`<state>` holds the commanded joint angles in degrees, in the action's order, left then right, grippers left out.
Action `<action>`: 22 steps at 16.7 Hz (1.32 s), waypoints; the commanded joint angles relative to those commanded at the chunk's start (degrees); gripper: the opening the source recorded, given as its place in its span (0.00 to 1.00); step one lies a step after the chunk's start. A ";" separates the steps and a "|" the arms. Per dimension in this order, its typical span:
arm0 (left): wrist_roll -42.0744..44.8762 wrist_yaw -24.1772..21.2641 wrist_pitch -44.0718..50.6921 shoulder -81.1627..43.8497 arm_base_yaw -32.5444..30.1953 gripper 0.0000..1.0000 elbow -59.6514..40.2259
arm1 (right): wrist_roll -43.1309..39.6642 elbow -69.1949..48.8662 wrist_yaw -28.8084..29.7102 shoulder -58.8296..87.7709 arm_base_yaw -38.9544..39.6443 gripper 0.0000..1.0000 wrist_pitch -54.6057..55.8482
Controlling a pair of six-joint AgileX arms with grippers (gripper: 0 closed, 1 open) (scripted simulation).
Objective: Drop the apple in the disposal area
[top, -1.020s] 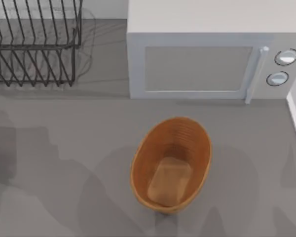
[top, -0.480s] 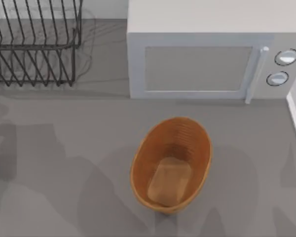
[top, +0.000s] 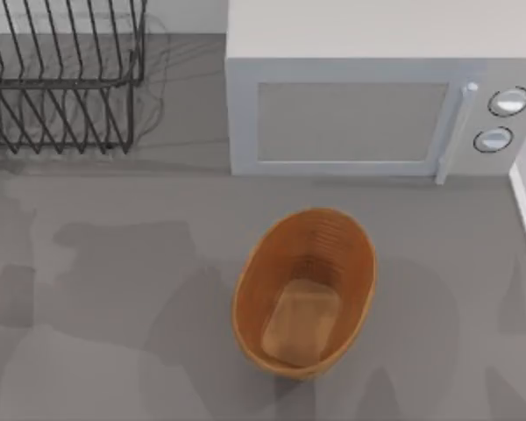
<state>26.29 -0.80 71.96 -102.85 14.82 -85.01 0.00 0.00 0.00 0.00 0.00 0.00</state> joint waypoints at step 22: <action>11.19 -0.57 12.01 -13.85 -49.36 0.00 -25.12 | 0.00 0.00 0.00 0.00 0.00 1.00 0.00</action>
<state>37.49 -1.36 83.98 -116.70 -34.54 -110.12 0.00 0.00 0.00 0.00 0.00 0.00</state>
